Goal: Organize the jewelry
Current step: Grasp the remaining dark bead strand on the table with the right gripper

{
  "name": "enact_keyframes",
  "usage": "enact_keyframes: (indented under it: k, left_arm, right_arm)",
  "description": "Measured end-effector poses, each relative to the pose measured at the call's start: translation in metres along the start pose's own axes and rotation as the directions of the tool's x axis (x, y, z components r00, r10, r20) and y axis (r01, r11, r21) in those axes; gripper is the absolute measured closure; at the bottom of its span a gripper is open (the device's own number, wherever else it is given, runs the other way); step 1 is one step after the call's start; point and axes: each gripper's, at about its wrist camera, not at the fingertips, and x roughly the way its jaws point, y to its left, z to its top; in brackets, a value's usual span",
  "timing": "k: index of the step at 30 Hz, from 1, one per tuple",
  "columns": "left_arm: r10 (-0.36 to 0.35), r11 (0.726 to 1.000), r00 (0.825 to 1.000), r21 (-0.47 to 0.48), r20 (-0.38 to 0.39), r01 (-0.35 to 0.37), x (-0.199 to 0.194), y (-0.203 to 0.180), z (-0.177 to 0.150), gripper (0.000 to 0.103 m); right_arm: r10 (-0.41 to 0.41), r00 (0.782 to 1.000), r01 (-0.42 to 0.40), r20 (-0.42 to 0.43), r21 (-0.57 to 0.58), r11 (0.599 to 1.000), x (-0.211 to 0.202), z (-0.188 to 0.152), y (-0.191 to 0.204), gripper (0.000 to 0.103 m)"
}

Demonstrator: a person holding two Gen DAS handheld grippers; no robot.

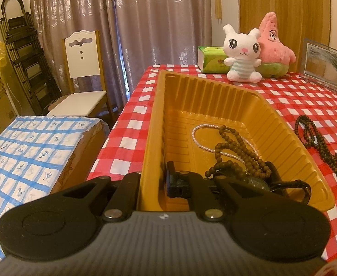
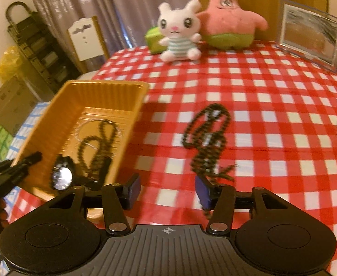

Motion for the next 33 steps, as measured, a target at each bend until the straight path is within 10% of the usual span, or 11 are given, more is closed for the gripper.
enact_keyframes:
  k: [33]
  left_arm:
    - [0.002, 1.0, 1.0, -0.007, -0.008, -0.002, -0.003, 0.002, -0.003, 0.097]
  right_arm:
    - [-0.172, 0.985, 0.171, 0.029, 0.02, 0.985, 0.09, 0.032, -0.027, 0.034]
